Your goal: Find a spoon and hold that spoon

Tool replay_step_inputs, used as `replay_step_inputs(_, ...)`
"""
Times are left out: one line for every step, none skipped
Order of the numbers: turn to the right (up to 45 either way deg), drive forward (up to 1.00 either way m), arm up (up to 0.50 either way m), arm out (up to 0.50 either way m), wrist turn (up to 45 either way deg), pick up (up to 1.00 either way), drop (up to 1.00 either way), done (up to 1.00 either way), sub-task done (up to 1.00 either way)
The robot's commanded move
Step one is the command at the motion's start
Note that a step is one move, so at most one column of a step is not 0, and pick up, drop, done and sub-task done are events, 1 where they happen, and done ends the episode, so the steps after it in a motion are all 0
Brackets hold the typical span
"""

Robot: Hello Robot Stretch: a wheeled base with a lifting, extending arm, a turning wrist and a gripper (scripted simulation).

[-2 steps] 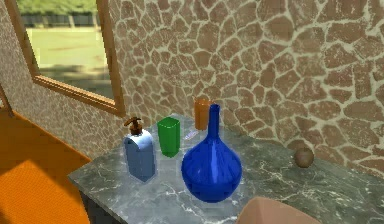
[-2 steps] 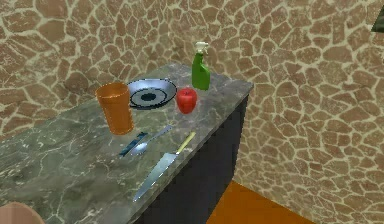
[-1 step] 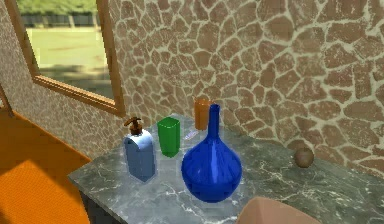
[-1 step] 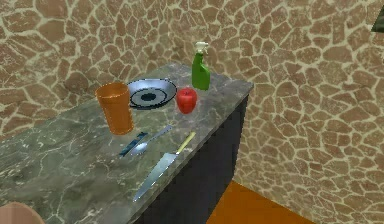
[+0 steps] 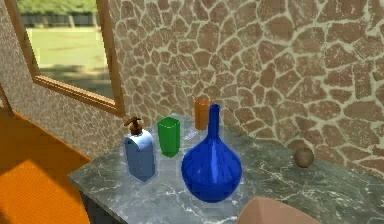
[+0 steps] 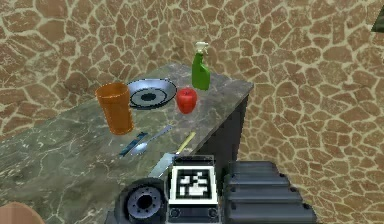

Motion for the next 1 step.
replay_step_inputs(0.0, 0.00, 0.00, 0.24, 0.0, 0.00, 0.00, 0.00, 0.00)
